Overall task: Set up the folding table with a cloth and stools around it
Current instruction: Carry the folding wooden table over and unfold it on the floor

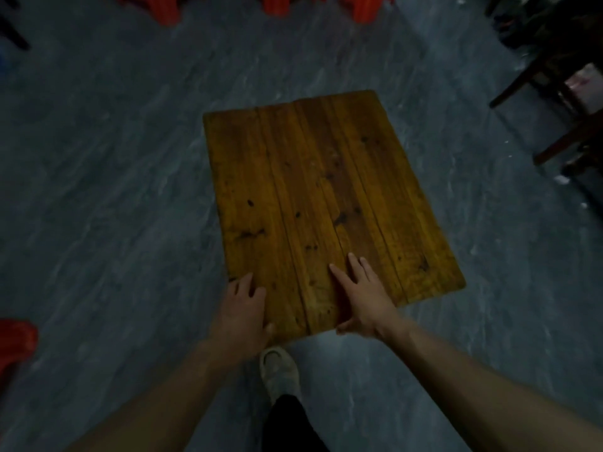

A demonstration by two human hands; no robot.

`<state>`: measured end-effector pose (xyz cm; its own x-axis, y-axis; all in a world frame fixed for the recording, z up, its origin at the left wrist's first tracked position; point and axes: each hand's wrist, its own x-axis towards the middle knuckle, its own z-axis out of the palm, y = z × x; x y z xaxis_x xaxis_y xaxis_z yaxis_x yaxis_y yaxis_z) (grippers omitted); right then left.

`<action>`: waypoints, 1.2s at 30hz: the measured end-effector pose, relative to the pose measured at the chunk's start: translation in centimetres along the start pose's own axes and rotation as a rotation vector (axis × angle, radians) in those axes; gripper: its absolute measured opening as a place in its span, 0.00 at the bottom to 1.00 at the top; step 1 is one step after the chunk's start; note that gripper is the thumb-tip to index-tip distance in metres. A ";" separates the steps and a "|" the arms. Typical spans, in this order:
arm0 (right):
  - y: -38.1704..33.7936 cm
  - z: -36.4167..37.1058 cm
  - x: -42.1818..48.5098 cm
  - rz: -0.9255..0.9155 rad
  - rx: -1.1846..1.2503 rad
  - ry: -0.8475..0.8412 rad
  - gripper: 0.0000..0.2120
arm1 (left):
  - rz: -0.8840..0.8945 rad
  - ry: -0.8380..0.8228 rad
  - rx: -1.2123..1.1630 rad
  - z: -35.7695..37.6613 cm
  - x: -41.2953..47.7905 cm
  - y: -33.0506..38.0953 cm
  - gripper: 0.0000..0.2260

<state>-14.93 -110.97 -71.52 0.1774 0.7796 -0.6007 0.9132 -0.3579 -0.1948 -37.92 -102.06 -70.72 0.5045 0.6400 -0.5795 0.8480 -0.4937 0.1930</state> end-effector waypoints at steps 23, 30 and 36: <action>10.9 -2.7 6.5 -0.311 -0.288 0.253 0.53 | -0.072 0.145 0.233 0.5 9.1 13.1 0.52; 9.2 -8.8 14.0 -0.270 -0.303 0.251 0.51 | -0.059 0.190 0.198 -5.6 16.0 11.0 0.52; 7.7 -8.6 15.2 -0.259 -0.234 0.268 0.51 | -0.044 0.211 0.203 -5.9 17.0 9.8 0.44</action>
<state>-2.10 -97.45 -75.47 -0.0077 0.9451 -0.3268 0.9930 -0.0312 -0.1135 -20.06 -92.49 -73.99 0.5083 0.7615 -0.4022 0.8308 -0.5566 -0.0036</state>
